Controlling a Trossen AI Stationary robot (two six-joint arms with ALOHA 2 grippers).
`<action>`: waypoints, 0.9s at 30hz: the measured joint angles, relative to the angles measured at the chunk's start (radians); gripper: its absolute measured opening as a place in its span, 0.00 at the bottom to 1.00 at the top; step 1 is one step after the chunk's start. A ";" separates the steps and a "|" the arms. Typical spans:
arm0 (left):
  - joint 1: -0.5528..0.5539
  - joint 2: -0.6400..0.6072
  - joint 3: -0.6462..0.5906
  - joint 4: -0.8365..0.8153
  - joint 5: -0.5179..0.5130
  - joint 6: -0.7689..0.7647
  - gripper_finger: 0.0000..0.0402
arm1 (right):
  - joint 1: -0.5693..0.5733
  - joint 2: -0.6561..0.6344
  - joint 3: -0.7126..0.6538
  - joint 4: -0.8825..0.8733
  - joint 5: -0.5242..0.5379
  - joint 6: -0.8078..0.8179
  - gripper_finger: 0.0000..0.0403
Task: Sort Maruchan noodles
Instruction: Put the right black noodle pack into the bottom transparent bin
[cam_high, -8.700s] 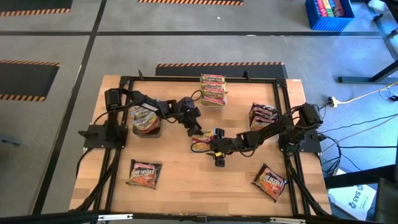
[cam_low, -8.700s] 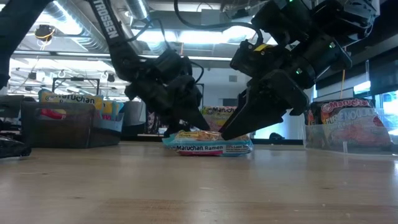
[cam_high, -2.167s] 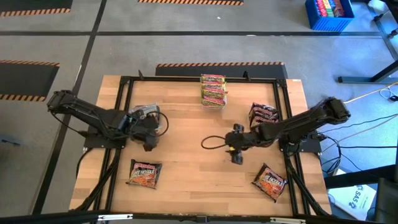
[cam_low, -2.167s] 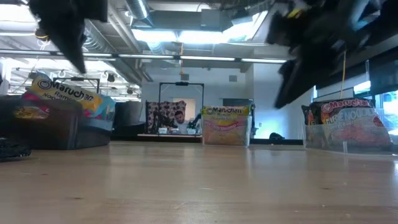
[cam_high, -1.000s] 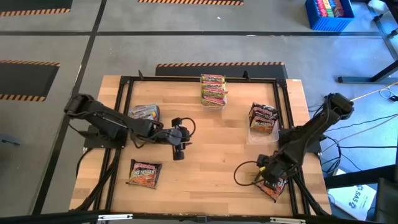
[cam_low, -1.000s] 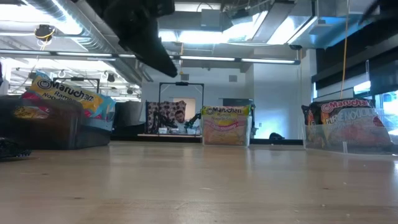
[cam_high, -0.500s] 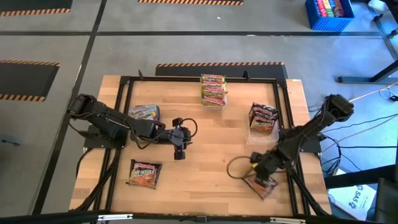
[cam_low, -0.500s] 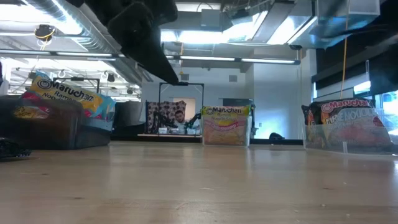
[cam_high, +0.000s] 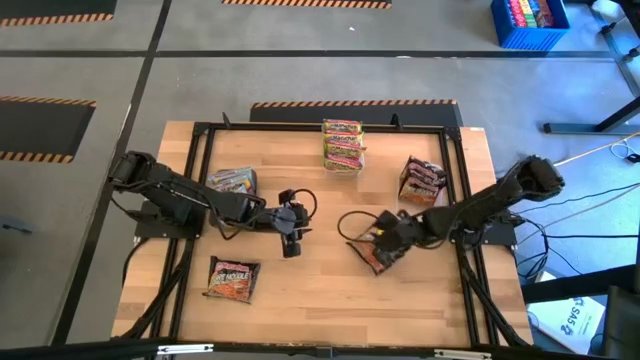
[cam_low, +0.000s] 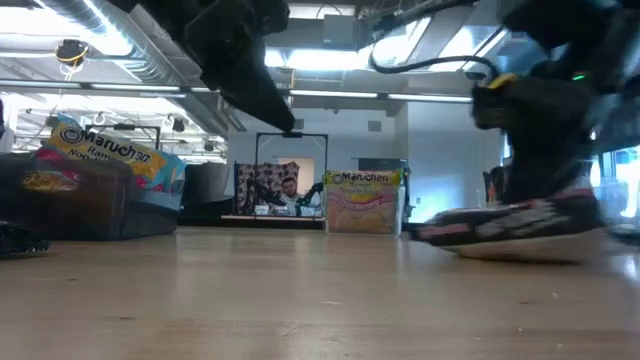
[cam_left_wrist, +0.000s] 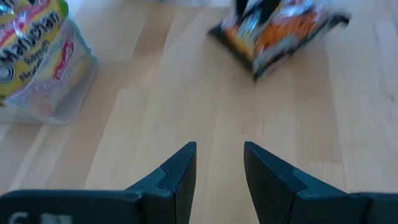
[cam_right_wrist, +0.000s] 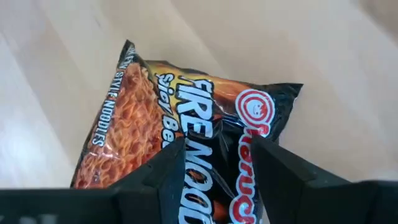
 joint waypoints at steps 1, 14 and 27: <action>0.000 0.003 -0.002 0.019 0.000 0.000 0.32 | -0.020 0.012 0.000 0.036 0.000 -0.046 0.41; 0.004 0.194 -0.017 0.450 0.076 0.032 0.32 | -0.177 -0.015 0.057 0.116 -0.187 -0.364 0.60; 0.006 0.464 0.059 0.573 0.205 -0.008 0.32 | -0.162 -0.051 -0.024 0.057 -0.159 -0.341 0.71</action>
